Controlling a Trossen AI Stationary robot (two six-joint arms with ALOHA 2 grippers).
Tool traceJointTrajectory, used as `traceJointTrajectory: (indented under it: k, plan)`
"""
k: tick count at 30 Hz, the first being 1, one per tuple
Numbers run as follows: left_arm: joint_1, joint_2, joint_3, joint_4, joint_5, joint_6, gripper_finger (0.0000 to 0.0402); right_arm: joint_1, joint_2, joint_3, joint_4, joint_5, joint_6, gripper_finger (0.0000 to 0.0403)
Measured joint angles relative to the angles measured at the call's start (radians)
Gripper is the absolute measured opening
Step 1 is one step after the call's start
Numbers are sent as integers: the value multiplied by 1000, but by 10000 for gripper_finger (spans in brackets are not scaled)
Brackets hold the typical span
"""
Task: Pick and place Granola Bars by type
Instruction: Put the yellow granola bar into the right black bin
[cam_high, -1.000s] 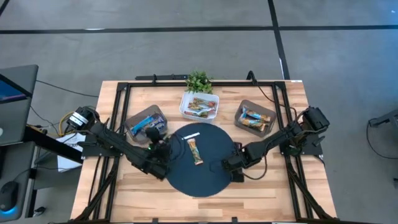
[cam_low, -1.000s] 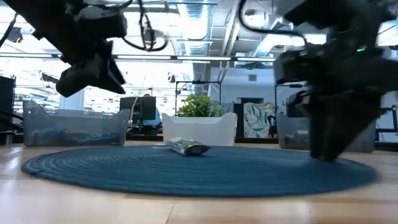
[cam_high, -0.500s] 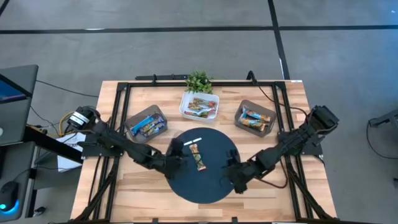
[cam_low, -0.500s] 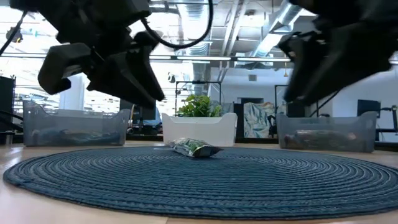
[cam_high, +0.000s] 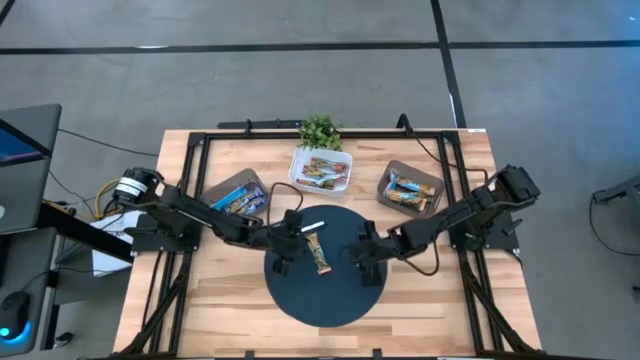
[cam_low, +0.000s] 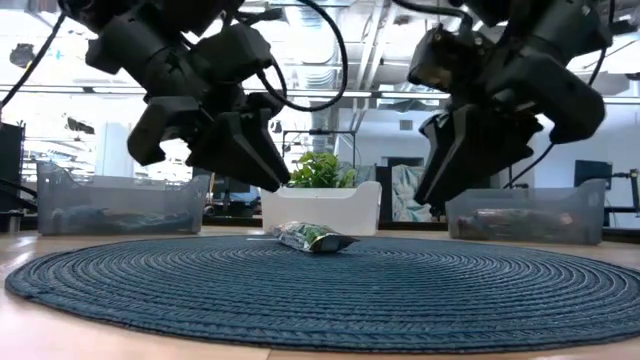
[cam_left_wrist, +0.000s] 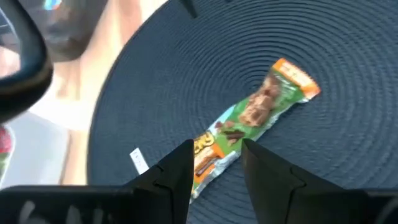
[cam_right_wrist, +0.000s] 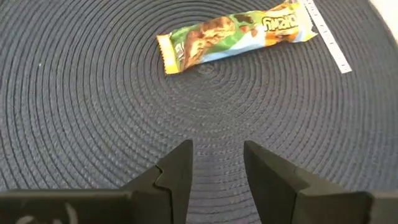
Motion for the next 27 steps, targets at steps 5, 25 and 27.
traceJointTrajectory:
  k: [5, 25, 27]
  plan:
    - [27, 0, -7, 1, 80, 3, 128, -21, 0, -5, 16, -17, 0, 159]
    - [48, 0, -7, -237, 91, -276, 137, -20, 0, -5, 221, -20, -124, 228]
    - [57, 6, -7, -239, 91, -298, 137, -20, 0, -5, 241, -20, -125, 228]
